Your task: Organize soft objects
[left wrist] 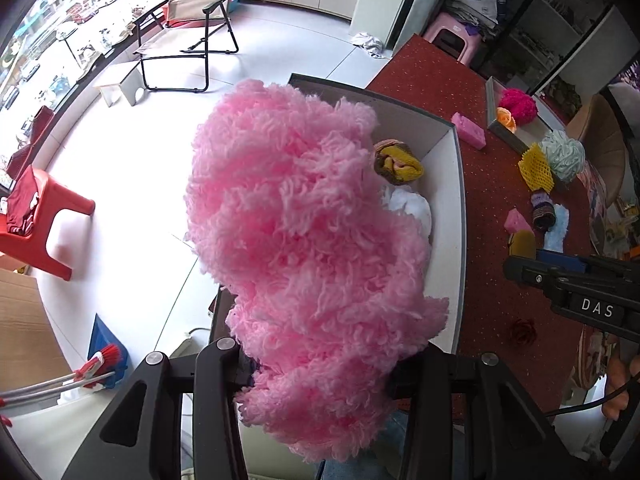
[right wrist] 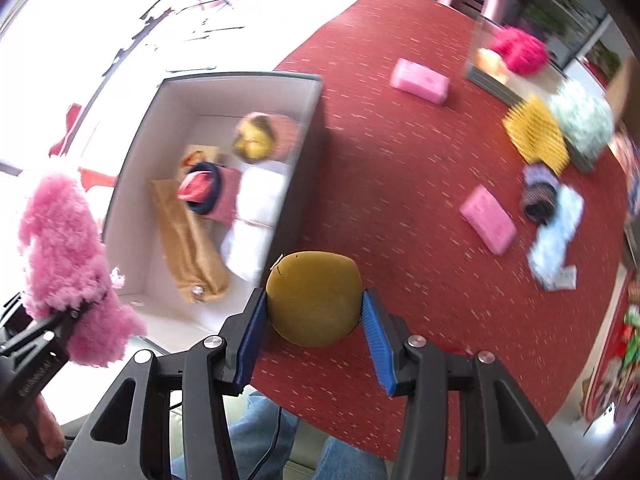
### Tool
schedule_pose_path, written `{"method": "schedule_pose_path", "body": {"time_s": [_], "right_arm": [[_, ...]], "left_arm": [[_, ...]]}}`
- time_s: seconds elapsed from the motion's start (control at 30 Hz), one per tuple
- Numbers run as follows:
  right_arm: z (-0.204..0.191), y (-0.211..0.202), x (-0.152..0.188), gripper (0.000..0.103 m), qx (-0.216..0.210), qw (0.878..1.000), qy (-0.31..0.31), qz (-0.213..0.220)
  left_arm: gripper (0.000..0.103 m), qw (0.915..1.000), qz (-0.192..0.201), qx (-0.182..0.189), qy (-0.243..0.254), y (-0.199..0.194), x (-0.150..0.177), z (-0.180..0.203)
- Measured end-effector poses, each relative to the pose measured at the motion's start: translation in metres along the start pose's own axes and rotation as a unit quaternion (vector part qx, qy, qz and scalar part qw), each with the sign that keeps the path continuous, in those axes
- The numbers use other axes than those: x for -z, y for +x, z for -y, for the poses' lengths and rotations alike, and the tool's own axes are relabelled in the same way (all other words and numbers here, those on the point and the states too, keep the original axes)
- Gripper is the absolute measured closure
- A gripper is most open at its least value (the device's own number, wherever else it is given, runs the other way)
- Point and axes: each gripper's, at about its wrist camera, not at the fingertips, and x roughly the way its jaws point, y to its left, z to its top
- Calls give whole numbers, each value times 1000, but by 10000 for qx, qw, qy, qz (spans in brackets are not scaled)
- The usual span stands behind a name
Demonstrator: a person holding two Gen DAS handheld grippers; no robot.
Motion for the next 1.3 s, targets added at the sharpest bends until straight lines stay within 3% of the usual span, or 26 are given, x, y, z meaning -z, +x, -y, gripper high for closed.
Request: {"method": "schedule_pose_path", "body": {"time_s": [0.43, 1.3], "right_arm": [[-56, 13, -26, 52, -127, 9982, -585, -91], [-62, 22, -33, 52, -33, 9981, -583, -190]], "left_arm": [[59, 9998, -133, -99, 51, 15, -3, -3], [59, 9988, -374, -159, 256, 43, -9, 2]]}}
